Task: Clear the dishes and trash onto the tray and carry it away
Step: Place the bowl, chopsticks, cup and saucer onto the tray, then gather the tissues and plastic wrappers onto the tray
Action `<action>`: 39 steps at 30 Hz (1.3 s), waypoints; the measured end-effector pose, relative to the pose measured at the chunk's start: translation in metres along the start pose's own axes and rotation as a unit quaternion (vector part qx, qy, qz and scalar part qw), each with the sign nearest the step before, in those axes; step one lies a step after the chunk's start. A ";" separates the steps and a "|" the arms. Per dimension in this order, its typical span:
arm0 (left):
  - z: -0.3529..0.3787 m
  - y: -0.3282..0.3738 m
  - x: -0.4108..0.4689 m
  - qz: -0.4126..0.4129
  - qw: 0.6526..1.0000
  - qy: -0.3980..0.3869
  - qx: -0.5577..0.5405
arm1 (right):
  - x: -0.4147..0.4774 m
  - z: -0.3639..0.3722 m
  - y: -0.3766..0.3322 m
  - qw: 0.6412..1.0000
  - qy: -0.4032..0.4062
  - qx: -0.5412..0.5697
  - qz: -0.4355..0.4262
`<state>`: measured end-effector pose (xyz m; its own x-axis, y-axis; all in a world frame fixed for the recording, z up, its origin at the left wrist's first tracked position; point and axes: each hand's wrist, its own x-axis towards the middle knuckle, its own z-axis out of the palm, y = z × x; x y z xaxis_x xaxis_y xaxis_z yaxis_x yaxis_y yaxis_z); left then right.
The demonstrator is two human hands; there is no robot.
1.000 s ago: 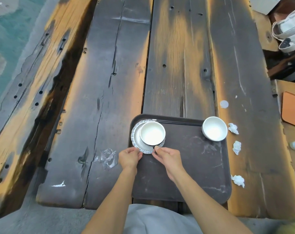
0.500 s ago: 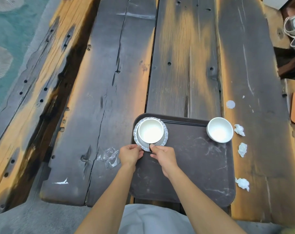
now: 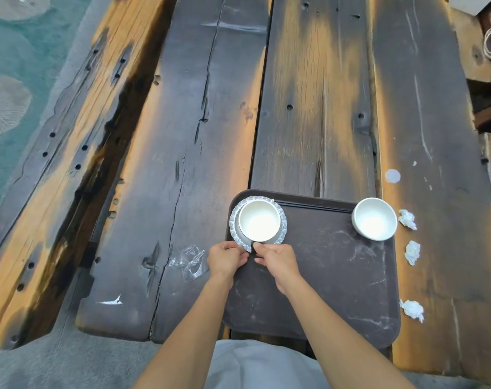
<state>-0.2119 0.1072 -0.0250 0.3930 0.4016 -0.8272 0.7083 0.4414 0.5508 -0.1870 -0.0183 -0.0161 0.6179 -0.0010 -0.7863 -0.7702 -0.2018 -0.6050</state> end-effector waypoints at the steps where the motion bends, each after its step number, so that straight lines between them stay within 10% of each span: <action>1: 0.000 0.000 -0.001 -0.001 1.000 -0.001 -0.001 | 0.000 0.001 0.000 1.000 0.000 -0.002 -0.002; 25: -0.016 -0.023 -0.027 0.013 0.962 -0.132 0.240 | -0.035 -0.084 0.010 0.979 0.089 -0.164 -0.088; 33: 0.052 -0.061 -0.067 0.221 0.819 -0.153 0.506 | -0.052 -0.235 0.067 0.884 0.299 -0.342 -0.108; 39: 0.123 -0.086 -0.087 0.318 0.689 -0.158 0.632 | -0.048 -0.316 0.112 0.865 0.211 -0.453 -0.033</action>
<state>-0.2352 -0.0644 -0.0139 0.8263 -0.0909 -0.5558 0.2008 -0.8745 0.4416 -0.2532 -0.3501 -0.0069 0.8056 -0.2791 -0.5227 -0.4089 -0.9003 -0.1493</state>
